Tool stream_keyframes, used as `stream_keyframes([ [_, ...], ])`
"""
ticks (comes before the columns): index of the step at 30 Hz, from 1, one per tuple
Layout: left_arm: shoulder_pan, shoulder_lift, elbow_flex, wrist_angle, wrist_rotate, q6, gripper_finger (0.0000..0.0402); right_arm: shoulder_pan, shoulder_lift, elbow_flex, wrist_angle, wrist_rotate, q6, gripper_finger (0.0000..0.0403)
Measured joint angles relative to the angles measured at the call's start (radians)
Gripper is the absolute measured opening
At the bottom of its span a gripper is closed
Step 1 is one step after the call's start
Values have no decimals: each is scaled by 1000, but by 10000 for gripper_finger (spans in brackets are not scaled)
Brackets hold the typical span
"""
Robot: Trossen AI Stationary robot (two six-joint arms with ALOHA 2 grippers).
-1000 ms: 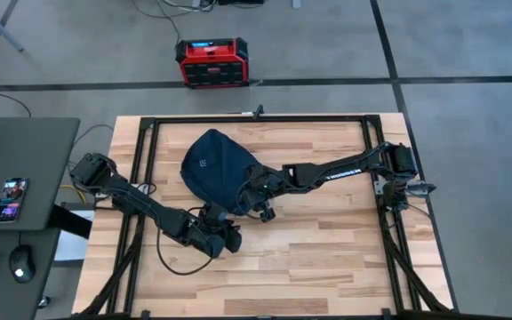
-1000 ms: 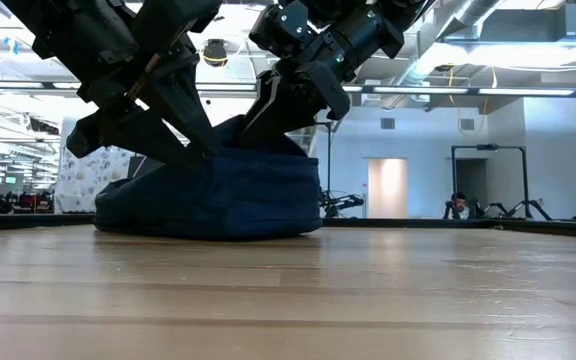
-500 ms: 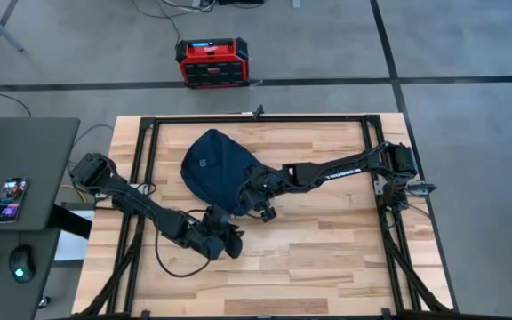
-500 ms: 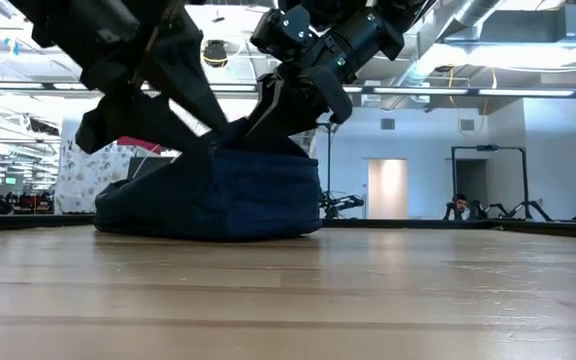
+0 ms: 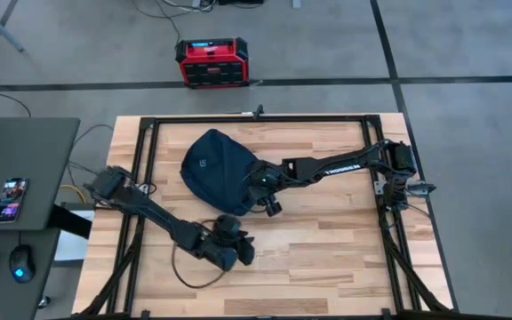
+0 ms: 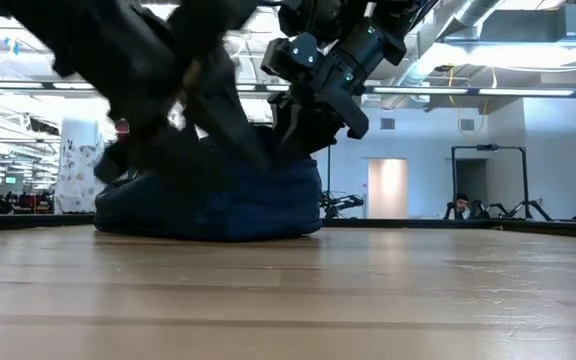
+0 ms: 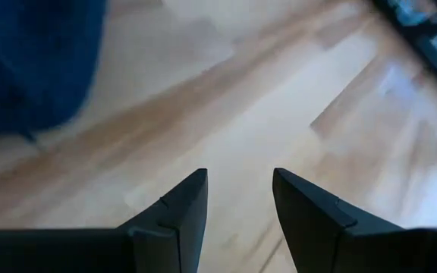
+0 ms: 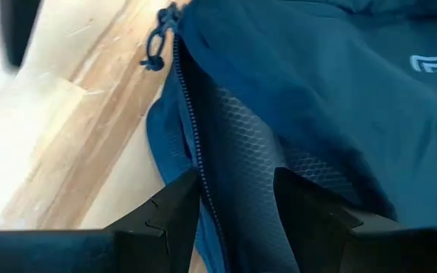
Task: Unpack backpack
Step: Open the backpack
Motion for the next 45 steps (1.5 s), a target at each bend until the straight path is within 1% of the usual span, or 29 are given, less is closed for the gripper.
stream_keyframes([
  [2, 3, 36, 40, -78, -6, -48, 134, 0, 0, 0, 2, 0, 0, 162],
  [5, -2, 35, 104, -236, 0, -144, 134, 1, 0, 0, 1, 0, 0, 162],
  [10, -56, -33, 175, -562, -7, -249, 134, 2, 0, 0, 11, 0, 1, 162],
  [13, -71, -81, 185, -666, -72, -301, 134, 2, 0, 0, 16, 0, 1, 162],
  [18, -82, -120, 177, -686, -210, -376, 134, 2, 0, -1, 16, 0, 2, 162],
  [23, -69, -89, 177, -699, -221, -467, 142, 2, 0, -1, 16, 0, 4, 162],
  [30, -45, -15, 176, -689, -225, -567, 160, 2, 0, -1, 21, 0, 28, 162],
  [34, -7, 17, 175, -701, -275, -627, 162, 2, 0, -1, 21, 0, 35, 162],
  [37, 35, 38, 175, -697, -262, -635, 162, 2, 0, -1, 20, 0, 47, 162],
  [39, 52, 40, 175, -701, -258, -624, 151, 3, 0, -2, 18, 0, 49, 162],
  [40, 58, 37, 175, -699, -257, -606, 136, 3, 0, -2, 15, 1, 52, 162],
  [41, 62, 33, 177, -702, -254, -586, 114, 3, 0, -2, 11, 0, 55, 162],
  [43, 63, 25, 181, -709, -223, -535, 49, 3, 0, -2, 1, 0, 56, 162],
  [44, 63, 19, 181, -701, -211, -509, 25, 3, 0, -2, 0, 0, 56, 162],
  [45, 61, 14, 182, -696, -201, -491, 15, 5, 0, -2, 2, -1, 56, 162],
])
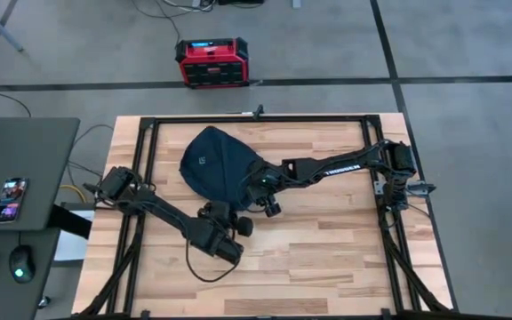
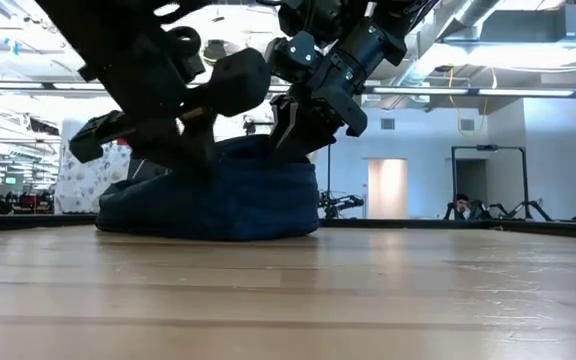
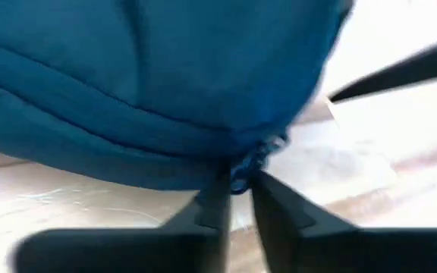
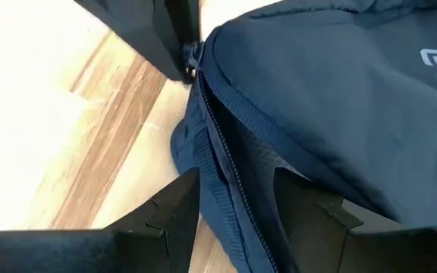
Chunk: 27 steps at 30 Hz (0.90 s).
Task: Unpack backpack
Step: Open the backpack
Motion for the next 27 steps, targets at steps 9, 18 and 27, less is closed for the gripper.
stream_keyframes([
  [9, -36, -81, 0, 93, 41, 175, 0, 32, 8, -4, 4, -109, -31, 162],
  [18, -29, -95, 1, 126, 58, 245, 0, 17, 15, -39, 125, -98, -61, 158],
  [27, -26, -95, 1, 146, 59, 313, 0, 18, 75, -41, 46, -104, -67, 10],
])
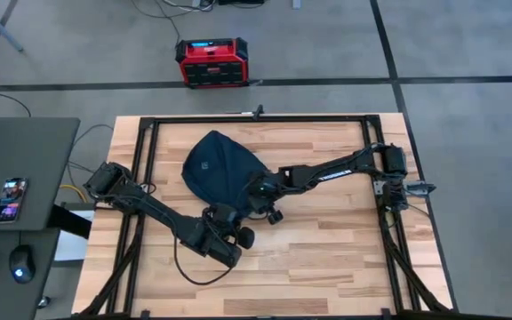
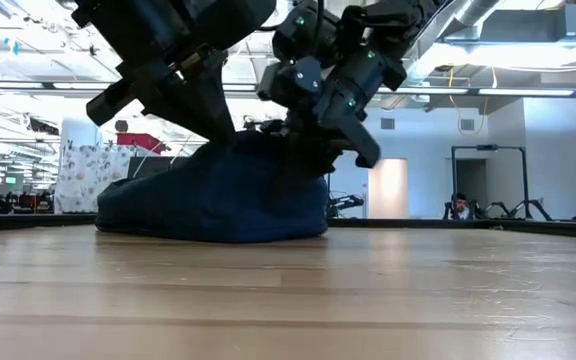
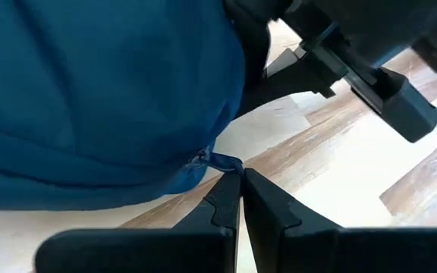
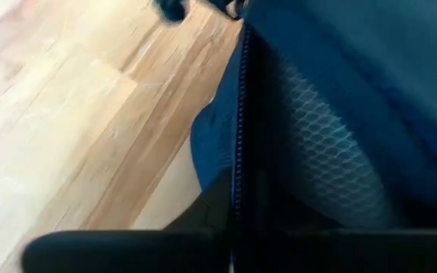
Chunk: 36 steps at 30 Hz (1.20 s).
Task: Unpack backpack
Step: Open the backpack
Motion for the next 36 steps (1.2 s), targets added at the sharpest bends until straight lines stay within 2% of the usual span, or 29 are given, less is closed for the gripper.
stream_keyframes([
  [2, 0, 0, 0, -16, 0, 4, 0, 1, -13, 0, -37, -15, 0, 4],
  [5, -10, 0, 0, -82, 2, -38, 0, -3, -40, 0, -88, -90, 2, 2],
  [11, -56, 0, -1, -297, 14, -254, 0, -23, -85, 0, -206, -249, -20, 1],
  [19, -134, 0, -2, -613, 9, -614, 0, 14, -123, 1, -345, -287, -64, 0],
  [22, -147, 0, -2, -731, 42, -708, 0, 42, -130, 1, -369, -290, -73, 0],
  [24, -147, 0, -2, -787, 96, -725, 0, 62, -130, 1, -380, -290, -76, 0],
  [28, -147, 1, -3, -847, 136, -712, 0, 101, -134, 1, -415, -289, -103, 0],
  [34, -145, 1, -3, -913, 229, -528, 0, 139, -134, 1, -455, -289, -136, 0],
  [36, -145, 1, -3, -940, 229, -485, 0, 143, -134, 1, -441, -287, -136, 0],
])
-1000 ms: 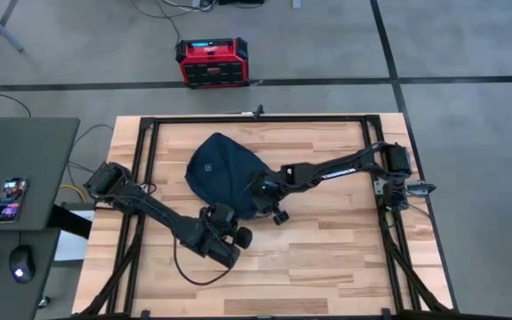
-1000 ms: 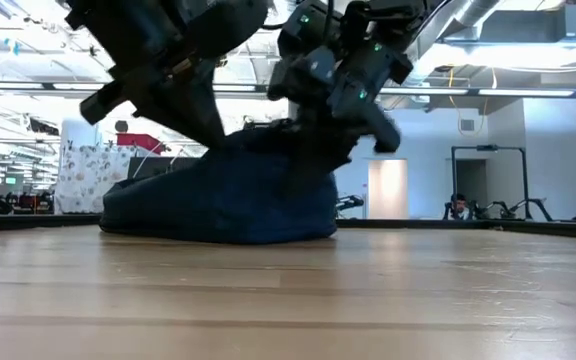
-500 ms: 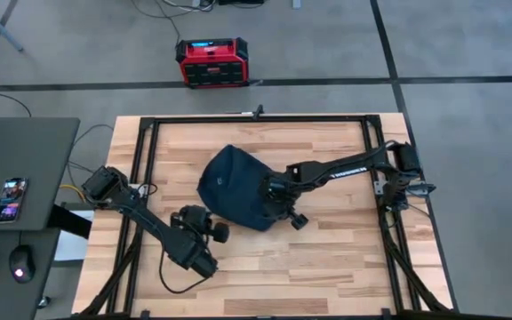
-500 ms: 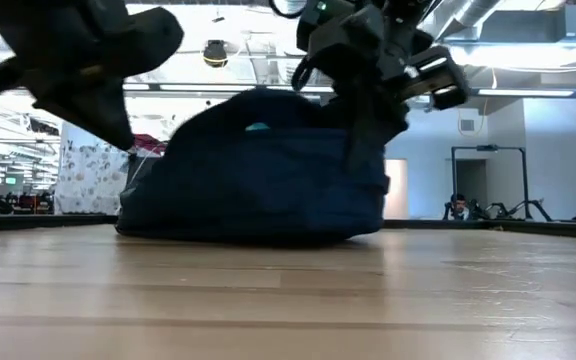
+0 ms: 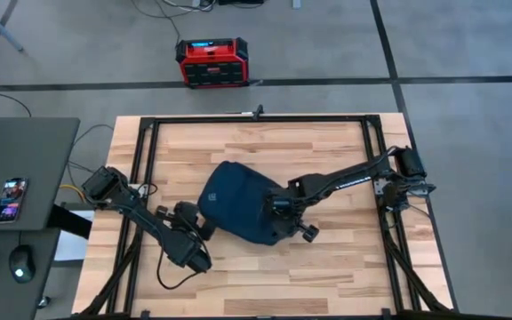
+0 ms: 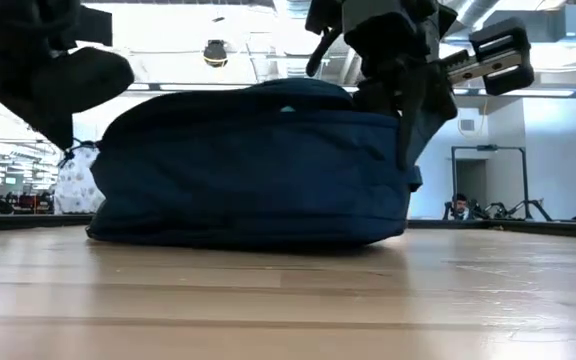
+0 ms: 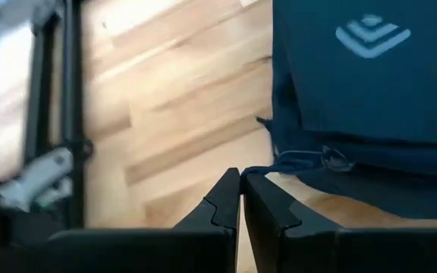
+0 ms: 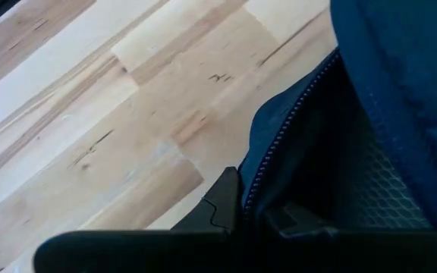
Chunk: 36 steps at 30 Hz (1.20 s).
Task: Unpack backpack
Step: Open the backpack
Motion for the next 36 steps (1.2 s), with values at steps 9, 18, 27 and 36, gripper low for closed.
stream_keyframes([
  [9, -2, -52, -1, 91, 4, 229, 6, -23, 0, 58, 0, 13, 201, 9],
  [18, 0, -275, -1, 381, 105, 744, 112, -13, 0, 249, -145, 125, 464, 108],
  [27, 55, -486, 0, 556, 89, 1265, 161, 58, -13, 547, -514, 417, 681, 181],
  [36, 165, -383, 0, 860, 147, 1739, 161, 148, -117, 420, -615, 616, 1081, 187],
])
